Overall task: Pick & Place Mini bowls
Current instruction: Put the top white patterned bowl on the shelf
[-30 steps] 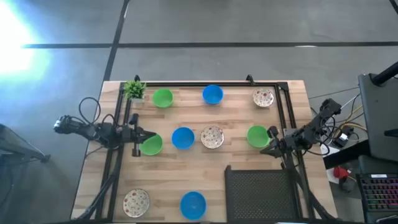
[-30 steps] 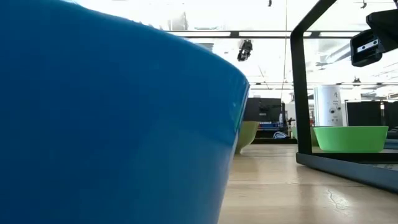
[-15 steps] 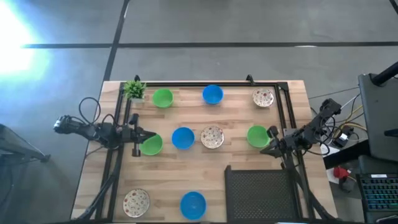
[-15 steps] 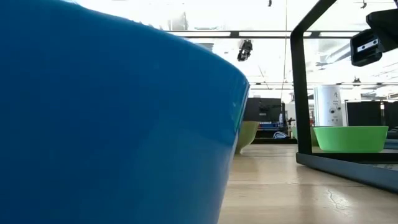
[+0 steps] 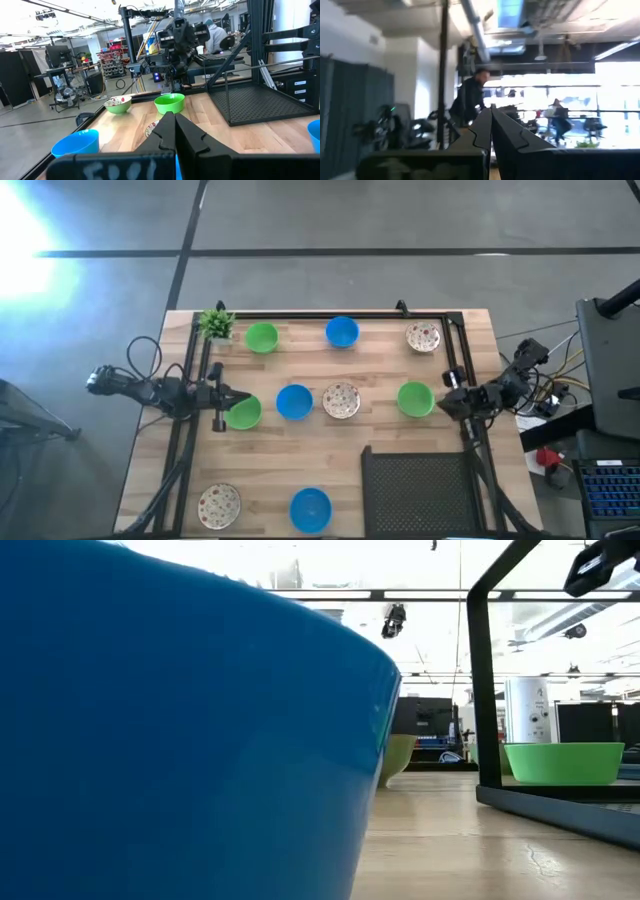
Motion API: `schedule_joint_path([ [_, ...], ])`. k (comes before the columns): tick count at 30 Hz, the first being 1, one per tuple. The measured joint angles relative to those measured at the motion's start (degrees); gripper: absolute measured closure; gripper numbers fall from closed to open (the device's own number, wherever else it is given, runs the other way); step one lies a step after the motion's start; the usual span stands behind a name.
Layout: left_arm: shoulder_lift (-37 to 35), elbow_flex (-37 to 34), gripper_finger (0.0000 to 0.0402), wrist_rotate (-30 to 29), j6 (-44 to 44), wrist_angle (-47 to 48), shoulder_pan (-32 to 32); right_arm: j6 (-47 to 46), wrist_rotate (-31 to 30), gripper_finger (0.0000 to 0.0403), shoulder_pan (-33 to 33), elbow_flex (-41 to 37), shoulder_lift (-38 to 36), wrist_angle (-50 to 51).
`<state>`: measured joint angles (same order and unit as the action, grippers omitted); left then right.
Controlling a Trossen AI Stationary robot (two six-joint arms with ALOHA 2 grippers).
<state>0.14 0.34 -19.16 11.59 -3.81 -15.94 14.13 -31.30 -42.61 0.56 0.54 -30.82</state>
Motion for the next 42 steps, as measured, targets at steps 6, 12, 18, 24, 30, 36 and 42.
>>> schedule_joint_path([
  [6, 0.00, 0.00, 0.0402, 0.00, 0.00, 0.01, 0.00, 2.44, -11.01, 0.0394, 0.02, 0.93, 0.02, 0.19],
  [12, -0.02, 0.00, 0.0402, 0.00, 0.00, 0.02, 0.00, 6.41, -17.58, 0.0394, 0.00, 4.53, 0.02, 0.58],
  [18, -0.01, 0.00, 0.0402, 0.00, -0.01, 0.00, 0.00, 8.68, -25.00, 0.0394, 0.02, 8.89, 0.02, 0.62],
  [24, 0.00, 0.00, 0.0402, 0.00, 0.00, 0.01, 0.00, 11.60, -26.18, 0.0394, 0.00, 12.28, 0.02, 0.77],
  [30, -0.02, 0.00, 0.0402, 0.00, -0.01, 0.00, 0.00, 10.04, -28.96, 0.0394, 0.02, 17.31, 0.02, 11.17],
  [36, -0.01, 0.00, 0.0402, 0.00, -0.01, 0.00, 0.00, -7.80, -28.92, 0.0394, 0.01, 24.39, 0.19, 37.72],
  [42, -0.02, 0.00, 0.0402, 0.00, 0.00, 0.00, 0.00, -25.07, -28.80, 0.0394, 0.00, 26.43, 2.68, 49.08],
])
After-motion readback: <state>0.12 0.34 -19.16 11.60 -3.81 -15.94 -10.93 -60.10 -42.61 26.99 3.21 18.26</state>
